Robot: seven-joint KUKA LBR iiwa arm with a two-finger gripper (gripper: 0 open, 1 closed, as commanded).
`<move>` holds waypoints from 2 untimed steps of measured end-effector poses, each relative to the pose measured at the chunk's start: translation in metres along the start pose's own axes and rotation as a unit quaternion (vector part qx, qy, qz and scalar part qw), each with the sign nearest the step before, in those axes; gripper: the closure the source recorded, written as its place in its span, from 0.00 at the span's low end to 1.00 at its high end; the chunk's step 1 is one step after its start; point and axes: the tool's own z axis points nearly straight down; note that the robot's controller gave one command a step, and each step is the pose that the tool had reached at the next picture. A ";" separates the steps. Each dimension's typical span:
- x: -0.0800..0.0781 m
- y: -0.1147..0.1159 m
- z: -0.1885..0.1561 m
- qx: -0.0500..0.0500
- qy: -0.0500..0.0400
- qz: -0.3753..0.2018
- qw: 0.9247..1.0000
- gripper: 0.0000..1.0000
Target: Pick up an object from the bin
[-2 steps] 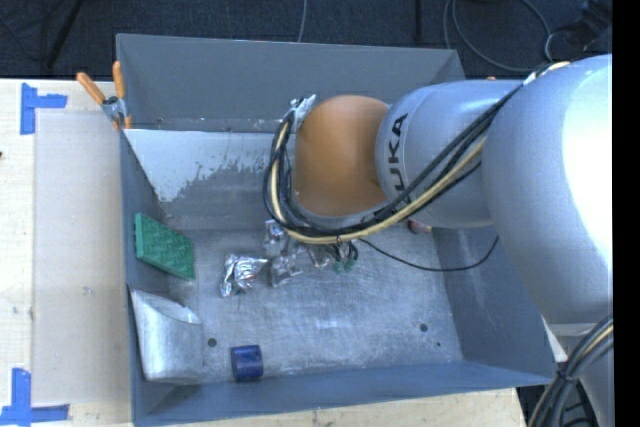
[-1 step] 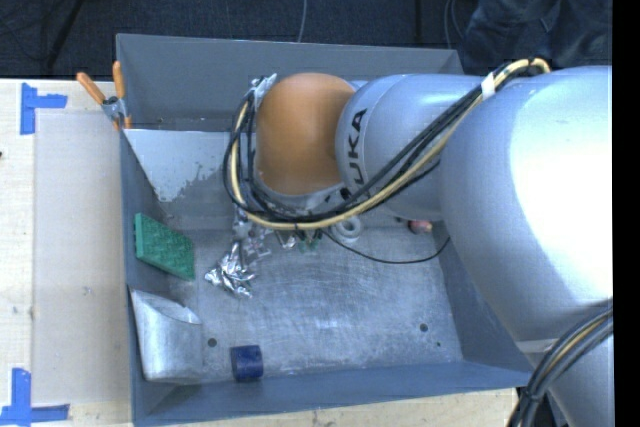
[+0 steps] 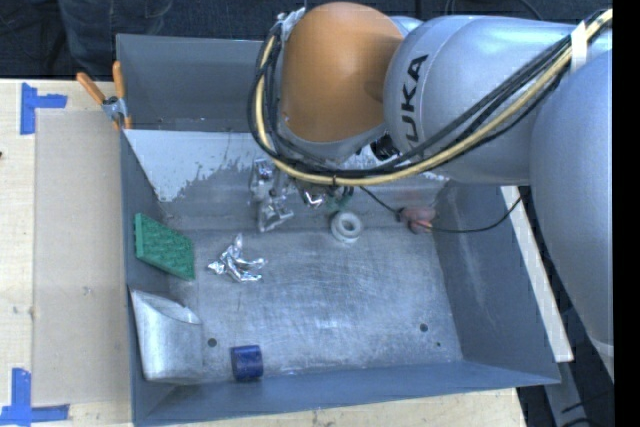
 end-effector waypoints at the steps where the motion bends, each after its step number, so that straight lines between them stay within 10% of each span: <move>1: 0.002 -0.001 0.005 0.000 0.004 0.001 1.000 0.00; 2: 0.008 -0.010 0.124 -0.002 0.005 -0.164 0.986 0.00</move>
Offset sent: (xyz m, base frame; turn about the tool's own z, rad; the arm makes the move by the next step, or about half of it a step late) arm 0.0000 0.0000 0.0000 0.0000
